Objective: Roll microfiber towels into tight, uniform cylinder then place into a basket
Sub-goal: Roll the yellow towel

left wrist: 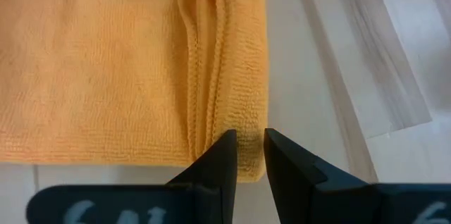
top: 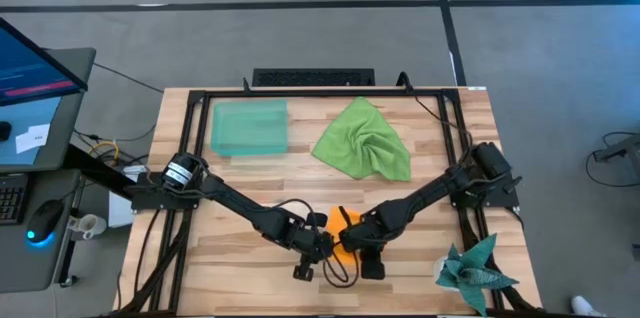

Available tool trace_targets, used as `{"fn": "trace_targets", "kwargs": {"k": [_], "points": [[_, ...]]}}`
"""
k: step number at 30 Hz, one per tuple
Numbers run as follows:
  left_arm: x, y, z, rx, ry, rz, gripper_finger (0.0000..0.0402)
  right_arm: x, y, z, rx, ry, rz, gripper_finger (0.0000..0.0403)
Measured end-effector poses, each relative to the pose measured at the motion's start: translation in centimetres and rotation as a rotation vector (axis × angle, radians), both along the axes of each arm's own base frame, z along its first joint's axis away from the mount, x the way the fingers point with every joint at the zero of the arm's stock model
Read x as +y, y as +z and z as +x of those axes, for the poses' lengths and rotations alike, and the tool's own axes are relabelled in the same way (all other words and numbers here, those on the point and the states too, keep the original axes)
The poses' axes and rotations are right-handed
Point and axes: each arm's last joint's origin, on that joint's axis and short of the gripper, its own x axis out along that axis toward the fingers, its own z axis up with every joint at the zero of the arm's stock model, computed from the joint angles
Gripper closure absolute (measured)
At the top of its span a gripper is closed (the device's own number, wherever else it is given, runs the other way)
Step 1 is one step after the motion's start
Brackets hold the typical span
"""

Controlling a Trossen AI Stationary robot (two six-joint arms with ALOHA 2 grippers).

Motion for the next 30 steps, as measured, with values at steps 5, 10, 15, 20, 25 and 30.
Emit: {"fn": "trace_targets", "kwargs": {"k": [5,10,15,20,25,30], "points": [[0.1,0.0,0.1,-0.001,0.001,0.0,0.0336,0.2,0.4,-0.5,0.008,0.021,-0.022,0.0305],[0.7,0.0,0.4,-0.003,0.043,-0.02,0.0336,0.5,0.3,-1.1,0.035,0.068,-0.043,0.0305],[1.3,0.0,0.7,-0.001,0.088,-0.041,0.0336,0.7,0.3,-2.0,0.077,0.079,-0.107,0.0305],[1.6,0.1,0.8,-0.007,0.102,-0.048,0.0336,1.3,0.9,-3.2,0.08,0.105,-0.188,0.0305],[1.6,0.1,0.9,-0.015,0.153,-0.071,0.0336,3.4,2.2,-4.8,-0.041,0.149,-0.291,0.0305],[1.7,0.2,1.0,-0.021,0.192,-0.079,0.0336,6.3,3.1,-6.3,-0.316,0.149,-0.501,0.0305]]}}
